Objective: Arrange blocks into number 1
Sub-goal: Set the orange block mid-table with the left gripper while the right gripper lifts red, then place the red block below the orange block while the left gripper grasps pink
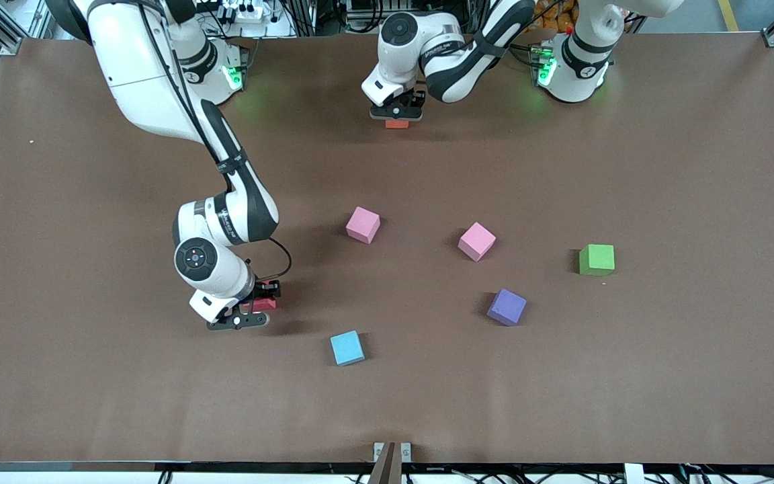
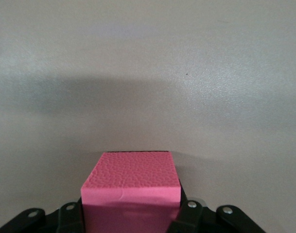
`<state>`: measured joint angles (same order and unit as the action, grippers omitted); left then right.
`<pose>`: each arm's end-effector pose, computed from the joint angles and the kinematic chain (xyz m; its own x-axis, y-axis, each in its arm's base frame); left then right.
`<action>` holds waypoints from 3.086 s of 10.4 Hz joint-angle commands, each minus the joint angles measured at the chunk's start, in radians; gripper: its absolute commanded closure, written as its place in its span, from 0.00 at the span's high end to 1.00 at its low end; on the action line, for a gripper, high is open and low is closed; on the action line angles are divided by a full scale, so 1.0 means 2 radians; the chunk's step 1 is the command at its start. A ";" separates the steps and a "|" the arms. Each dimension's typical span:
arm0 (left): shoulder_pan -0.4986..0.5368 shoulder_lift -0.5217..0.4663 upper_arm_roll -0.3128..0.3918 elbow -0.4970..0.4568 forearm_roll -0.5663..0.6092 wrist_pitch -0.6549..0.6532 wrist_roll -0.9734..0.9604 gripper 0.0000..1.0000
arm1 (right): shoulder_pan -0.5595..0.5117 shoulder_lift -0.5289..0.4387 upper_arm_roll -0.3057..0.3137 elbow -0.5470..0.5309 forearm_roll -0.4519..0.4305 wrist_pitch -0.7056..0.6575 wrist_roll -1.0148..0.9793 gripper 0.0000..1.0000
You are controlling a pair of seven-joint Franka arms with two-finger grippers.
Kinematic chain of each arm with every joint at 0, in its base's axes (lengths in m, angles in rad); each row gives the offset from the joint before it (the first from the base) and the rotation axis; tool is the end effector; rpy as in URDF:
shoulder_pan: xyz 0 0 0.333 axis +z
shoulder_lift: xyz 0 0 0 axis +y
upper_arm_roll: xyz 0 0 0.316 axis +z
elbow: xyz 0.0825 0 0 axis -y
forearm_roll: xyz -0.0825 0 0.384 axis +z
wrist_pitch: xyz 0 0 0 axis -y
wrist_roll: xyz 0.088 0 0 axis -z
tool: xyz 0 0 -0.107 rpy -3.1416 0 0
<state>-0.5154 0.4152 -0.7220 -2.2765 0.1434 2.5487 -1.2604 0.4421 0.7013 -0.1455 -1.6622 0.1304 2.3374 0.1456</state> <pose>0.1632 -0.5055 0.2155 0.9800 -0.0627 -0.1887 -0.0559 -0.9976 0.0414 0.6477 0.2113 0.2004 0.9956 0.0926 -0.0161 0.0926 -0.9957 0.0038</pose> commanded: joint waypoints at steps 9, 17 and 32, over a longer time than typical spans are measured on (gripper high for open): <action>0.003 0.010 0.025 0.030 0.009 -0.003 -0.034 1.00 | -0.019 -0.188 -0.006 -0.145 -0.001 -0.001 0.064 0.42; 0.175 -0.092 0.027 0.059 0.010 -0.095 0.054 1.00 | 0.086 -0.263 -0.002 -0.229 -0.026 0.006 0.194 0.42; 0.138 0.026 0.220 0.157 -0.052 -0.099 0.057 1.00 | 0.373 -0.147 0.067 -0.207 -0.064 0.079 0.492 0.42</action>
<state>-0.2224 0.4512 -0.2954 -1.9848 0.0789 2.3670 -1.1254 1.1757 0.3709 -0.0133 -2.1097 0.0191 2.4970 1.0930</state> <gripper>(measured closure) 0.000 0.379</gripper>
